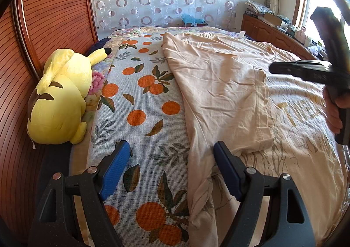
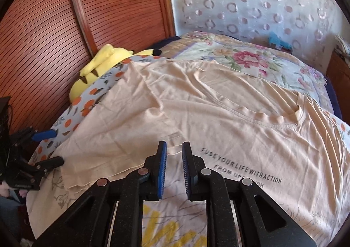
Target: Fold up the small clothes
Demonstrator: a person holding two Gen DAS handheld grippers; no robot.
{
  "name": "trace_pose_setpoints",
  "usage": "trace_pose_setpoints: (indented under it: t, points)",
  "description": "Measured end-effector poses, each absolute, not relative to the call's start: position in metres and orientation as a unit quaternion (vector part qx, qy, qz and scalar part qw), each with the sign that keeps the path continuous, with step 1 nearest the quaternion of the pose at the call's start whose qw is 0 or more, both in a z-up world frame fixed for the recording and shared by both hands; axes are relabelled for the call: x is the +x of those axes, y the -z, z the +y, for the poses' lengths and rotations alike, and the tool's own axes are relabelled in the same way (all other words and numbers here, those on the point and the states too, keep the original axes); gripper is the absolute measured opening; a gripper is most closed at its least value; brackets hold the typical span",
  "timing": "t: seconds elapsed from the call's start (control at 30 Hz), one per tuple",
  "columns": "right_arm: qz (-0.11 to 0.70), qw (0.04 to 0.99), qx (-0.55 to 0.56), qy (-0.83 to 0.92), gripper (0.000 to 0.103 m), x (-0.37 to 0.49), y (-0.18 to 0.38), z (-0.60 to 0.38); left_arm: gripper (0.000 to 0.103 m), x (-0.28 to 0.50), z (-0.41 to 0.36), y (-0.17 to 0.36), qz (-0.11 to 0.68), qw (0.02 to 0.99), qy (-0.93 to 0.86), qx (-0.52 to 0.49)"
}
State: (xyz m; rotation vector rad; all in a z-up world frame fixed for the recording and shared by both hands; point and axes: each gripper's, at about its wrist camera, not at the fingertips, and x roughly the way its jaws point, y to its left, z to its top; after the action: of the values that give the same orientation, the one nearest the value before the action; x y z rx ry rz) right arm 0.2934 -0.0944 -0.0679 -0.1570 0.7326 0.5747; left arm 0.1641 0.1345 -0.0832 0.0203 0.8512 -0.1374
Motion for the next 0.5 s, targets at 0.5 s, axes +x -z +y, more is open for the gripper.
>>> trace_pose_setpoints:
  t: [0.5]
  points:
    - [0.324, 0.918, -0.068, -0.218, 0.056, 0.145, 0.062, -0.254, 0.080, 0.164, 0.136, 0.082, 0.414, 0.908, 0.062, 0.009]
